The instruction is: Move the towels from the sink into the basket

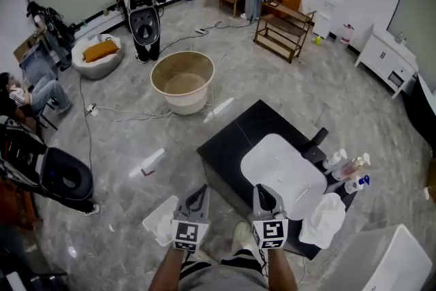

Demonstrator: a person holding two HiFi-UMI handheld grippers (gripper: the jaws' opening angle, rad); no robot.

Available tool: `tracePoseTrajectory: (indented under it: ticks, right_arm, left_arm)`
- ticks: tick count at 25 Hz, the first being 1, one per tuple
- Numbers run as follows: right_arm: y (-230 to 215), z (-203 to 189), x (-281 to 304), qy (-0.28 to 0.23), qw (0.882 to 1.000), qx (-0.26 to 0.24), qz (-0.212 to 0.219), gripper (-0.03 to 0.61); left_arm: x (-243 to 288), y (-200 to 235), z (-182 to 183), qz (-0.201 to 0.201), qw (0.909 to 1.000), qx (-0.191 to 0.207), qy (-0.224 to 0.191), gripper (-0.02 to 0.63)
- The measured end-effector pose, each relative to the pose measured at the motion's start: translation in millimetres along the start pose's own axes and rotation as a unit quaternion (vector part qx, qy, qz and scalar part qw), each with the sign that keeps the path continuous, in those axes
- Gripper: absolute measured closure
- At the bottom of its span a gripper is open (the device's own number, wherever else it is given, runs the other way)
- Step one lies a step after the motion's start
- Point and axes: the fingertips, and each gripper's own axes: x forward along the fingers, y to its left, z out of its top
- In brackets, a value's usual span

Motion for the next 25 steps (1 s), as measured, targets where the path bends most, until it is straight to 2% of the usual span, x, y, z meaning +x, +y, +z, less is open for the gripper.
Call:
tracePoseTrajectory:
  ticks: [5,10,19,25]
  right_arm:
    - [-68,-16,-31,0.011,0.997,0.011,-0.078,0.568]
    - [-123,-35,-69,0.029,0.988,0.025,-0.149,0.568]
    - [-199,-74,-132,0.055,0.966,0.047,-0.248,0.568]
    - [-231,-104,-177,0.072,0.948,0.065,-0.304,0.566]
  left_arm:
    - [51,-58,8,-0.077,0.9970,0.010,-0.008,0.604]
    - [89,-117,15,-0.147,0.9889,0.016,-0.009,0.604]
    - [137,-216,8,-0.250,0.9678,0.029,0.002,0.604]
    - [154,-277,-4,-0.311,0.9493,0.040,0.012,0.604]
